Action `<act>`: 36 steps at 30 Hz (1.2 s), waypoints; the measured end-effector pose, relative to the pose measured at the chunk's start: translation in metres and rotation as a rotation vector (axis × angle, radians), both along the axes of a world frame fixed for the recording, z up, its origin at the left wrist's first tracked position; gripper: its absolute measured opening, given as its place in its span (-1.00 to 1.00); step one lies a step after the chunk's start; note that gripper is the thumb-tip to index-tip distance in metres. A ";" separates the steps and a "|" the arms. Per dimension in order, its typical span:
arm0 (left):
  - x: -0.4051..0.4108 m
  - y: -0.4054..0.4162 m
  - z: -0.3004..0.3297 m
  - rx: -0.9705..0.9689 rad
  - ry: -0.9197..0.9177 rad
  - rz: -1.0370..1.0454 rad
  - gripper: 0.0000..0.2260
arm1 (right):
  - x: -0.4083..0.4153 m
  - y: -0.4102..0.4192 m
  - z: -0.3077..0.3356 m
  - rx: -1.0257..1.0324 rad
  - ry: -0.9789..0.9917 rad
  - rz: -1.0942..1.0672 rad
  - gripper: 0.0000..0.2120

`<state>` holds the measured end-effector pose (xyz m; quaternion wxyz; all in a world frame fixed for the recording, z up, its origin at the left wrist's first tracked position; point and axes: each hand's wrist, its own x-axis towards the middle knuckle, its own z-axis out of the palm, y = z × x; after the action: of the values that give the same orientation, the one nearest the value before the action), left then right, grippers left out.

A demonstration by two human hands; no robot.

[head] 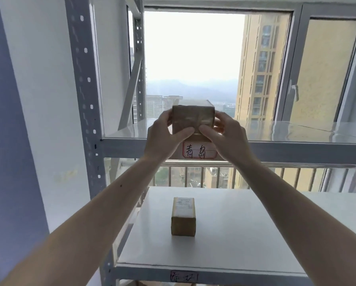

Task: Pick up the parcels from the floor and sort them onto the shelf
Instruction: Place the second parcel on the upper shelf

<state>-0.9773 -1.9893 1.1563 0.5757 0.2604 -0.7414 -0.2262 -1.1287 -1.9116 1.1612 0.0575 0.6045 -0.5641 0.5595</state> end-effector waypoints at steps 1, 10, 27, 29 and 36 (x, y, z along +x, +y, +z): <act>-0.002 -0.002 0.000 -0.007 -0.028 0.005 -0.46 | -0.002 -0.001 0.002 0.014 0.013 -0.003 -0.67; -0.004 -0.016 0.010 0.008 -0.148 0.072 -0.50 | -0.009 -0.016 0.009 0.078 0.078 -0.007 -0.66; 0.004 -0.033 0.024 0.110 -0.359 0.005 -0.13 | -0.022 -0.022 0.020 0.177 0.131 -0.029 -0.26; 0.002 -0.036 0.023 0.086 -0.362 0.007 -0.25 | -0.022 -0.021 0.021 0.164 0.154 -0.030 -0.29; -0.007 -0.047 0.032 0.073 -0.447 0.073 -0.36 | -0.026 -0.030 0.027 0.173 0.156 -0.038 -0.33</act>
<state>-0.9841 -2.0365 1.1882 0.3950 0.3512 -0.8320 -0.1685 -1.1544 -1.9411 1.1877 0.0594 0.6382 -0.6155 0.4586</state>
